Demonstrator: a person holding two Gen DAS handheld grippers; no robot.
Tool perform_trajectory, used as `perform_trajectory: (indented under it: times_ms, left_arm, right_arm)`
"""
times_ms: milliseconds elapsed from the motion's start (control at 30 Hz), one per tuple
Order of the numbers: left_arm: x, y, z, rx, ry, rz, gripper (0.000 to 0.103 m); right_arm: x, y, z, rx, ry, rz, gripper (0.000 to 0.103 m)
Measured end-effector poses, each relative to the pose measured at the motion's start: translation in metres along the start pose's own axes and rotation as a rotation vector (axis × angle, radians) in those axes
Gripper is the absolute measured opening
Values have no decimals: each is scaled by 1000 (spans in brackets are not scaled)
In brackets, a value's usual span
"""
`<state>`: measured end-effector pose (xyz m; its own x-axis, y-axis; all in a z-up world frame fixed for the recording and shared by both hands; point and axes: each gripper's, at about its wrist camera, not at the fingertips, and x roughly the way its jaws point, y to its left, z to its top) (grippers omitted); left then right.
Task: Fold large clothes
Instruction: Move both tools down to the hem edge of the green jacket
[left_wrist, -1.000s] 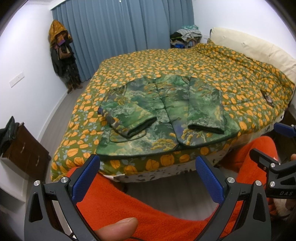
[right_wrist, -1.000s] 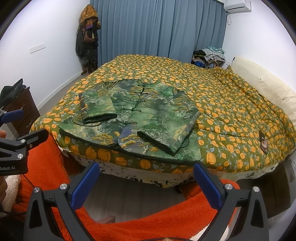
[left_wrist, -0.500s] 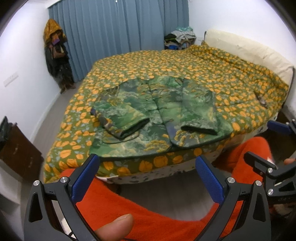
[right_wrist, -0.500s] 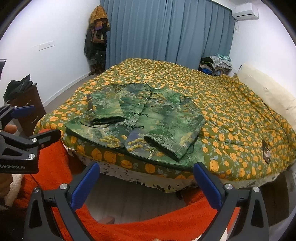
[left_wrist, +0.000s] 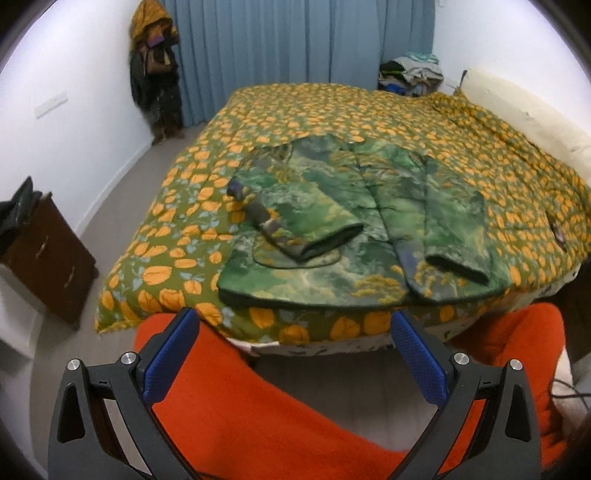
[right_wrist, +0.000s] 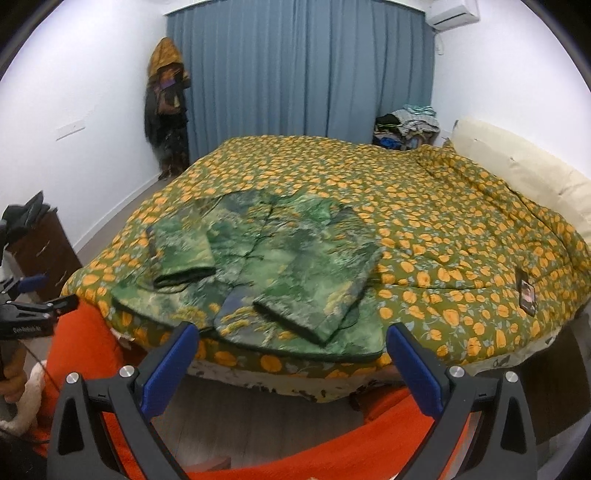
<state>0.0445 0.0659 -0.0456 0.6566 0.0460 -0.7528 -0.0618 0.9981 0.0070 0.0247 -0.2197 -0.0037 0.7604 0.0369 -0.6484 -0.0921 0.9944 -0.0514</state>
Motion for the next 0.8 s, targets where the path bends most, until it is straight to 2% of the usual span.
perform_trajectory:
  times_ms: [100,167,267,367,433,533,700,733,800]
  left_arm:
    - [21,15,10,15,12,5,103]
    - [39,29,22,17,15,-75,103]
    - [86,47,33,25,98,-125,103]
    - [133,69,31,-31,185,-158,102]
    - [170,85,24,-111,276,-154,102]
    - [199,96,14,-179,348,-151,102]
    - [220,100,10,-240,374,-153,102]
    - [222,98,12,-249,375,-159,99]
    - [226,92,14,-245,384,-181,78]
  right_arm:
    - [23,-18,2,14,12,35,103]
    - [43,-33,3,15,27,29,103]
    - [81,-51,-1,-13,72,10,103]
    - [122,-65,-14,-44,143,23,103]
    - [150,-77,-27,-7,230,40,103]
    - [177,-100,-44,101,316,59,103]
    - [211,-133,-58,225,362,54,103]
    - [216,-138,-59,234,365,45,103]
    - [228,-145,-60,257,370,43,103]
